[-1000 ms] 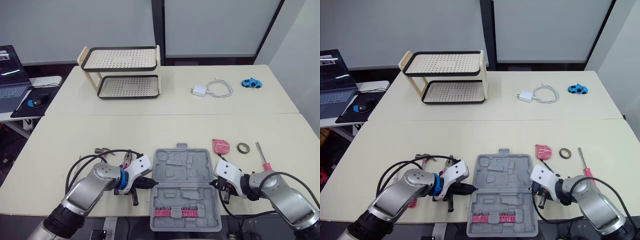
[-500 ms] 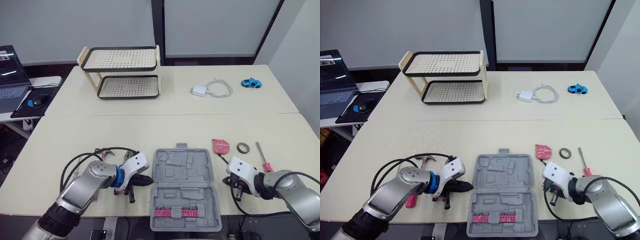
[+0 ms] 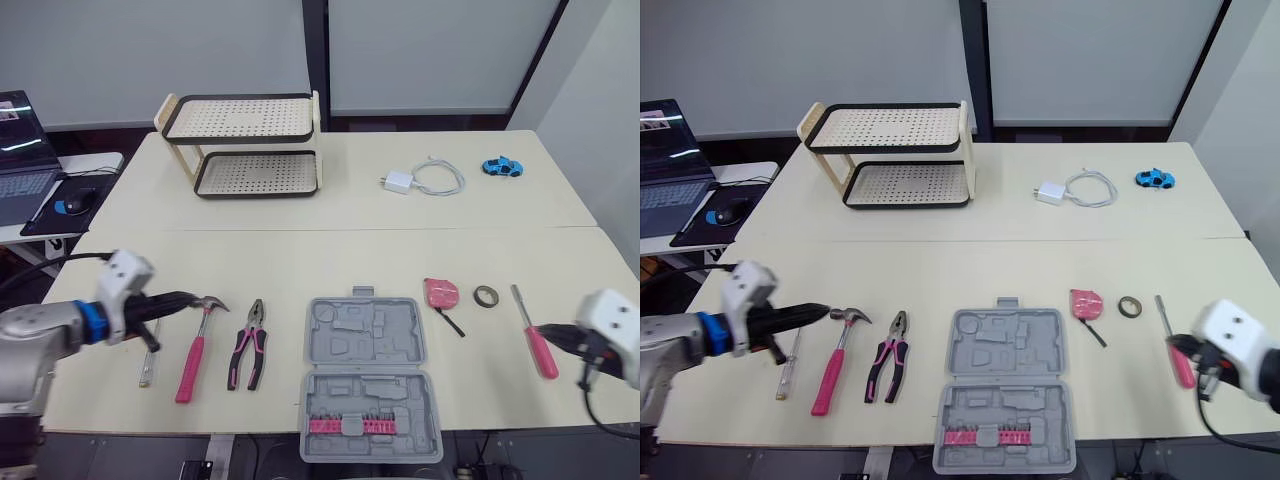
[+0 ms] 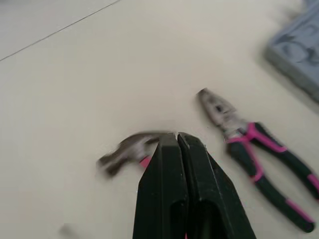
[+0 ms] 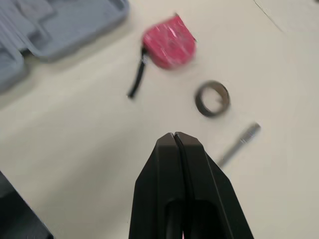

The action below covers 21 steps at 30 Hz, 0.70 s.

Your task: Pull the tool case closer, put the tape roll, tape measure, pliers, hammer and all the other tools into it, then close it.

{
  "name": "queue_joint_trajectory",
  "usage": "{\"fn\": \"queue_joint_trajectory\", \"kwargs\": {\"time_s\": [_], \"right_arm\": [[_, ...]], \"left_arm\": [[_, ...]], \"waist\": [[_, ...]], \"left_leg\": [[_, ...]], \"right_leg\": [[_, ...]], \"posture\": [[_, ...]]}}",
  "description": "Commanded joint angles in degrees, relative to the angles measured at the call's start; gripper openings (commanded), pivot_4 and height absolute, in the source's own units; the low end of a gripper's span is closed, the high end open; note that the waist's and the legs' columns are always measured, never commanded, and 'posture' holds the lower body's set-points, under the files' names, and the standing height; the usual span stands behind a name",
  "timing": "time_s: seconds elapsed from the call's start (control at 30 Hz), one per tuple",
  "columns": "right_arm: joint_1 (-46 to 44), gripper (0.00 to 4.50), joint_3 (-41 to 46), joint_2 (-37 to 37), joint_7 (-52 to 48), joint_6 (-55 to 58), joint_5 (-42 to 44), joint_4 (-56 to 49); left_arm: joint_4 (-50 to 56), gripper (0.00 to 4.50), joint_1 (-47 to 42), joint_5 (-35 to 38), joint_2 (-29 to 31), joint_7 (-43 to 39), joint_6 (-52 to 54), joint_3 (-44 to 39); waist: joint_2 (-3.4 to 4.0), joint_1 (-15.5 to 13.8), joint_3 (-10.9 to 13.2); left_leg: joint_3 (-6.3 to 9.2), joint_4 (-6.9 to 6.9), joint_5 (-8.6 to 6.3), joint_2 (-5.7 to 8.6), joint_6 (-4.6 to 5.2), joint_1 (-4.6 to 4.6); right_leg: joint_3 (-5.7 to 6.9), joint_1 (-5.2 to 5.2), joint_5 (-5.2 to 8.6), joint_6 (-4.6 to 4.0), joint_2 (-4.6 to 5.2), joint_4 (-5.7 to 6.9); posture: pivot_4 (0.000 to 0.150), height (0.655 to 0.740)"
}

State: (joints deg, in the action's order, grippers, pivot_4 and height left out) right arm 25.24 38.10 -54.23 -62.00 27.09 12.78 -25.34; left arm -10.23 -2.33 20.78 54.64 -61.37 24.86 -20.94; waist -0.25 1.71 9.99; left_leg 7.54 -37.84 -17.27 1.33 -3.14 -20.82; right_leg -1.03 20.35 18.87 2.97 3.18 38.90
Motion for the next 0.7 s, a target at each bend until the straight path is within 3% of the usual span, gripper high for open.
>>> {"fn": "queue_joint_trajectory", "kwargs": {"time_s": [0.03,0.1,0.2,0.5,0.63,0.7], "right_arm": [[2.4,0.01,8.7,-1.9,-4.0,-6.2,-1.0,7.7],[3.9,0.0,10.4,-2.4,-5.7,-9.5,-1.6,11.6],[4.2,0.0,11.4,-2.4,-6.7,-9.7,-0.1,15.3],[2.1,3.2,9.1,-3.1,-7.3,-9.8,1.5,18.5],[0.5,4.48,8.0,-3.7,-7.2,-9.5,1.7,18.5],[-0.3,4.48,7.6,-4.1,-7.2,-9.2,2.0,18.2]], "left_arm": [[-10.8,0.19,2.2,-0.8,1.9,3.8,-4.0,-8.4],[-15.1,0.52,3.1,-0.9,1.9,6.1,-4.4,-11.1],[-18.0,1.42,5.4,-0.4,1.5,7.7,-3.8,-13.7],[-16.3,4.42,9.1,1.6,-0.3,9.0,-2.6,-16.0],[-15.0,4.5,9.5,2.3,-0.6,8.9,-2.3,-15.9],[-13.9,4.5,10.4,2.7,-0.1,7.7,-2.0,-16.0]], "waist": [[0.0,0.1,0.0],[-0.01,0.1,0.0],[-0.08,0.1,0.0],[-0.11,0.0,0.0],[-0.11,0.0,0.0],[-0.11,0.0,0.0]], "left_leg": [[-0.01,0.0,0.0,-0.01,0.01,0.01],[-0.02,0.03,-0.01,-0.01,0.02,0.03],[-0.02,0.05,-0.02,-0.03,0.03,0.02],[0.03,0.04,-0.01,-0.06,0.01,0.03],[0.02,0.03,-0.01,-0.06,0.01,0.03],[0.01,0.04,-0.01,-0.06,0.01,0.03]], "right_leg": [[-0.03,0.01,0.0,0.0,0.01,0.0],[-0.04,0.02,0.0,0.0,0.01,0.0],[0.0,0.02,0.01,0.0,0.01,0.01],[-0.04,0.0,0.0,0.0,0.1,0.04],[-0.05,0.0,0.0,0.0,0.11,0.04],[-0.07,0.01,0.0,0.0,0.11,0.04]], "posture": [[0.15,0.74],[0.15,0.74],[0.15,0.74],[0.15,0.74],[0.15,0.74],[0.15,0.74]]}}
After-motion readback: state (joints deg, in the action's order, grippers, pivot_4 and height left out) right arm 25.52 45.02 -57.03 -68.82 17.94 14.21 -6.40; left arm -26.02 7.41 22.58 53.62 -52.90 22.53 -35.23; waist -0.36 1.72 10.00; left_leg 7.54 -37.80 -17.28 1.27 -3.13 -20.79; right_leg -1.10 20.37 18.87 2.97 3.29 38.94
